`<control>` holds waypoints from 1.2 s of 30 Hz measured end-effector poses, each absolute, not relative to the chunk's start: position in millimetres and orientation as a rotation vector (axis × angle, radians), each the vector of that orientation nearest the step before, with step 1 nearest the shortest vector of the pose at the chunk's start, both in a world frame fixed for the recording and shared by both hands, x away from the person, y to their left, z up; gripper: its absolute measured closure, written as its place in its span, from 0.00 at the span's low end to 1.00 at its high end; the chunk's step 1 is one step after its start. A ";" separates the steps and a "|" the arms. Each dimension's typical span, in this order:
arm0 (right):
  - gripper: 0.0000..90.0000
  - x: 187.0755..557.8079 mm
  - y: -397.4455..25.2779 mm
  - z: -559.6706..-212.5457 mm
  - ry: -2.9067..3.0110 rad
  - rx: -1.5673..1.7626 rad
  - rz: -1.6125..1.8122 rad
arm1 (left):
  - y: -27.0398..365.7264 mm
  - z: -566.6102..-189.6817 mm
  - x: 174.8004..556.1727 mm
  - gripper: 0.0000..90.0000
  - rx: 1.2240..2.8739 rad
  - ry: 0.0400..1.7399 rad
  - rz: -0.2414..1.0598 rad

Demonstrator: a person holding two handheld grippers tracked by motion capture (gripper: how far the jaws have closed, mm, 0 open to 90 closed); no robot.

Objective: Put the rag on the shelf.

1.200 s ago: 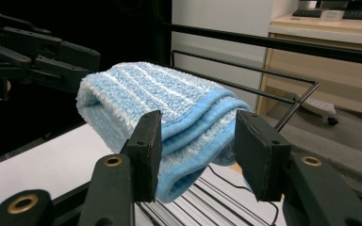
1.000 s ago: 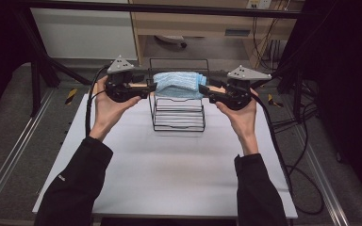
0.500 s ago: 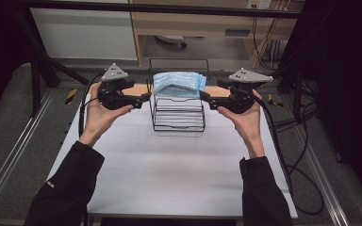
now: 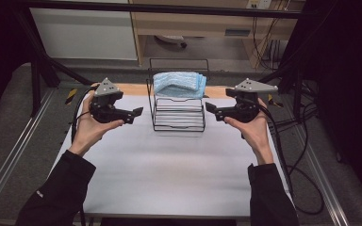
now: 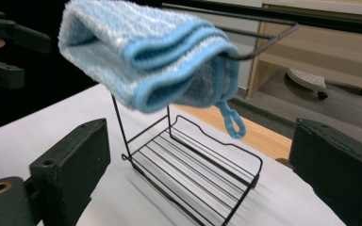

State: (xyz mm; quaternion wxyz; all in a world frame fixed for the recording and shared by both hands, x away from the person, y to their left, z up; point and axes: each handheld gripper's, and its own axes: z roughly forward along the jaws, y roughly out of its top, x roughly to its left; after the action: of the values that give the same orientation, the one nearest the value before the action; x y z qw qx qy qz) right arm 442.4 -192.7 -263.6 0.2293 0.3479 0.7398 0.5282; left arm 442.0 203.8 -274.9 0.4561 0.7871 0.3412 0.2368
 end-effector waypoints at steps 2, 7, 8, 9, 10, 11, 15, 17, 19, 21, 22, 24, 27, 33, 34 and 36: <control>0.06 440.3 -195.3 -267.5 2.047 0.967 1.447 | 206.5 -280.2 438.9 0.08 1.947 0.844 0.579; 0.03 435.5 -201.7 -277.7 2.063 0.987 1.434 | 213.8 -297.5 429.5 0.06 1.971 0.845 0.560; 0.03 434.3 -203.3 -280.3 2.067 0.994 1.430 | 215.0 -301.7 427.5 0.06 1.974 0.847 0.559; 0.02 433.5 -204.9 -283.0 2.074 0.997 1.424 | 216.7 -307.1 424.8 0.06 1.983 0.846 0.547; 0.02 432.5 -206.9 -286.7 2.083 1.008 1.422 | 217.8 -310.3 423.3 0.06 1.988 0.848 0.542; 0.02 431.9 -208.2 -289.0 2.083 1.015 1.418 | 219.3 -314.6 421.3 0.06 1.992 0.849 0.536; 0.01 428.0 -215.5 -302.2 2.091 1.040 1.419 | 226.4 -331.0 414.7 0.07 1.998 0.867 0.513; 0.01 425.6 -219.2 -308.8 2.093 1.047 1.426 | 230.4 -338.3 412.3 0.07 1.997 0.874 0.503; 0.01 422.3 -222.4 -316.9 2.103 1.052 1.440 | 233.9 -345.0 410.3 0.07 1.990 0.880 0.487; 0.01 419.8 -224.0 -323.7 2.111 1.048 1.433 | 237.2 -352.8 407.9 0.08 1.984 0.886 0.477; 0.01 417.8 -224.6 -328.9 2.115 1.055 1.429 | 238.4 -355.7 407.0 0.08 1.983 0.886 0.472; 0.01 414.9 -225.5 -336.9 2.129 1.061 1.429 | 240.4 -359.4 406.1 0.08 1.986 0.888 0.471; 0.01 410.1 -226.6 -351.1 2.152 1.067 1.421 | 248.9 -375.3 401.7 0.09 1.974 0.914 0.457; 0.01 399.9 -232.8 -375.6 2.194 1.086 1.400 | 263.8 -396.4 392.3 0.10 1.980 0.938 0.448; 0.01 398.2 -234.7 -380.0 2.201 1.087 1.399 | 266.0 -399.2 390.8 0.10 1.977 0.942 0.449; 0.01 395.4 -236.9 -386.1 2.206 1.096 1.403 | 269.4 -404.4 388.0 0.10 1.971 0.947 0.444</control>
State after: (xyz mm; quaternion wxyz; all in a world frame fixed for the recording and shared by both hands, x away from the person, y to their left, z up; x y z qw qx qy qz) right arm 395.4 -236.9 -386.1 0.1531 0.3822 0.7690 0.4891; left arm 388.0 269.4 -404.4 0.4395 0.7934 0.3813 0.1786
